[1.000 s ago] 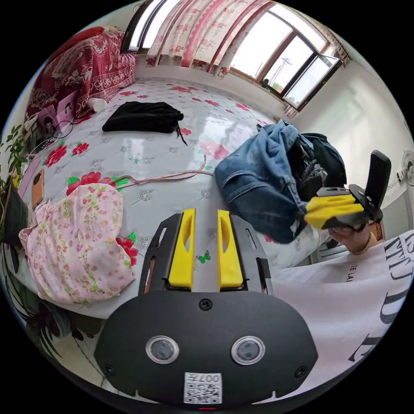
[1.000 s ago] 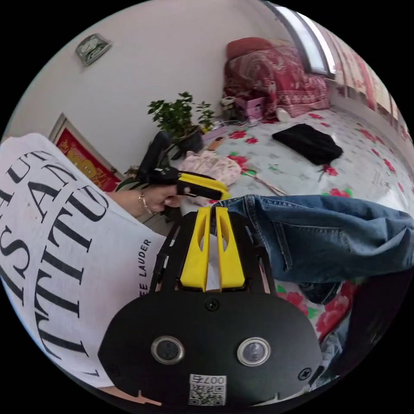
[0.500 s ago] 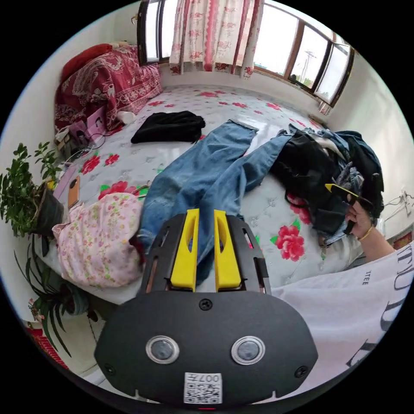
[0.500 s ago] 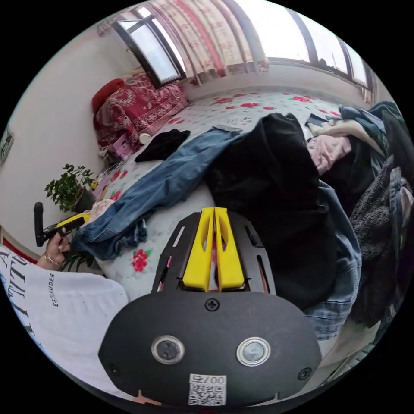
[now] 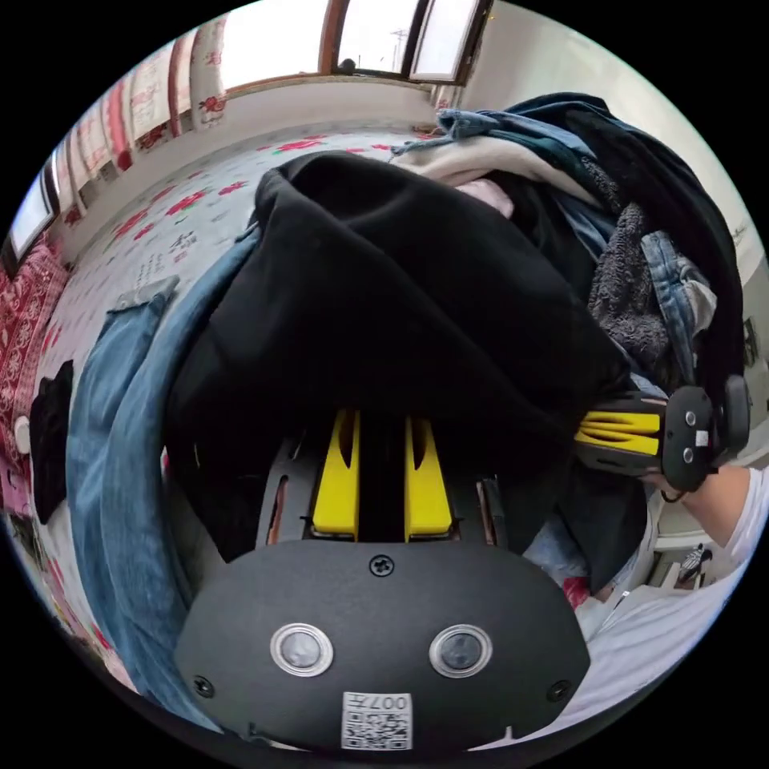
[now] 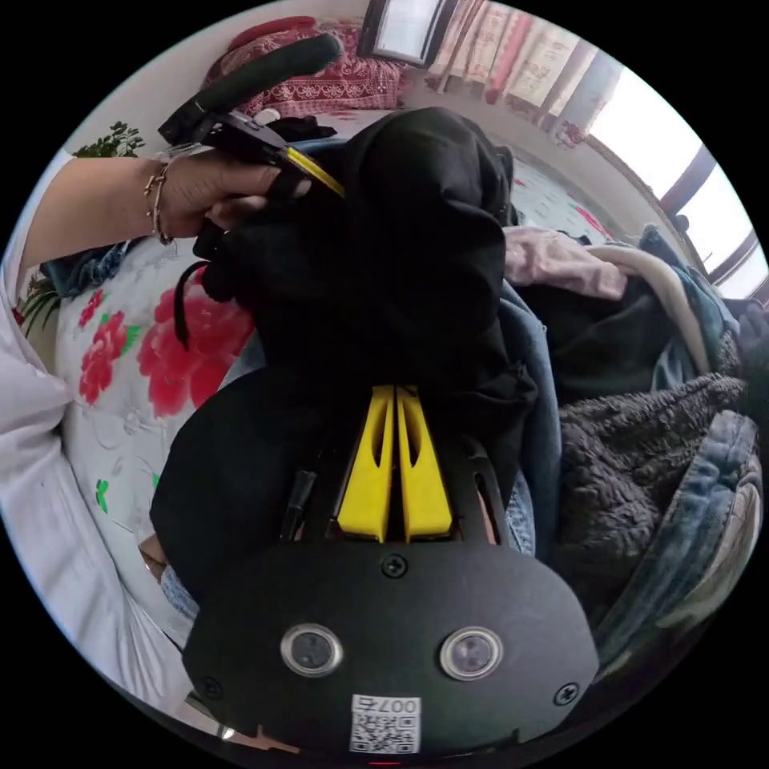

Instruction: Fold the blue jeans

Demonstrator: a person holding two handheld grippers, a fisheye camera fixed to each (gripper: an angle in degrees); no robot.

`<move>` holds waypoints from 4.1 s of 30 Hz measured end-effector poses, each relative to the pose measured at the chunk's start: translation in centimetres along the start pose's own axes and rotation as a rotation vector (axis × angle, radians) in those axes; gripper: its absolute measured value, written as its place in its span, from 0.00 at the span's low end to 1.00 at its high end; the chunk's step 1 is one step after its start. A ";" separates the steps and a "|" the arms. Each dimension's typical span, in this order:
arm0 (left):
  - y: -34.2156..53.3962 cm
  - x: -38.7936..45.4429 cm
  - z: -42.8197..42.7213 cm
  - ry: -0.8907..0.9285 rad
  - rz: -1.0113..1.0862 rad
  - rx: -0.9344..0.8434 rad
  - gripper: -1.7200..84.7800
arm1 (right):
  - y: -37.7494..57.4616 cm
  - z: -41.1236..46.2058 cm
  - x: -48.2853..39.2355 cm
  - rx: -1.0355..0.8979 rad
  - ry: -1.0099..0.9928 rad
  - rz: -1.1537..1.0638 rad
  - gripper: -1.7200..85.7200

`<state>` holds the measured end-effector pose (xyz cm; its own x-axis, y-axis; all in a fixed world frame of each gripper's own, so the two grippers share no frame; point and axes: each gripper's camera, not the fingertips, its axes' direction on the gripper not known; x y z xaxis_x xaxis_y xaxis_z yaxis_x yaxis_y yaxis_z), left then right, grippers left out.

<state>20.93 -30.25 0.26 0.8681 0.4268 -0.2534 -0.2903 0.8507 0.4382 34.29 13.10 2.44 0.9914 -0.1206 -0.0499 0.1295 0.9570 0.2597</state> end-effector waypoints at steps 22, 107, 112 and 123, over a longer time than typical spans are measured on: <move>-24.3 20.6 13.1 0.129 0.177 -0.021 0.03 | 5.4 0.4 16.4 -0.064 0.210 -0.027 0.02; 45.0 -22.4 -33.1 -0.283 -0.912 -0.199 0.08 | 11.3 2.8 0.4 -0.169 -0.202 1.117 0.09; 45.6 -21.9 -42.8 -0.245 -0.931 0.100 0.07 | 8.1 -2.4 2.4 0.003 -0.205 0.951 0.05; 49.5 -15.7 -42.2 -0.185 -0.827 0.204 0.05 | 13.3 -11.7 -5.7 0.480 -0.217 1.028 0.08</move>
<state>-24.06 18.15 -10.46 0.8251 -0.3754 -0.4223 0.5246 0.7866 0.3258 30.13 29.61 -5.14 0.6081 0.5698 0.5527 -0.7938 0.4363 0.4237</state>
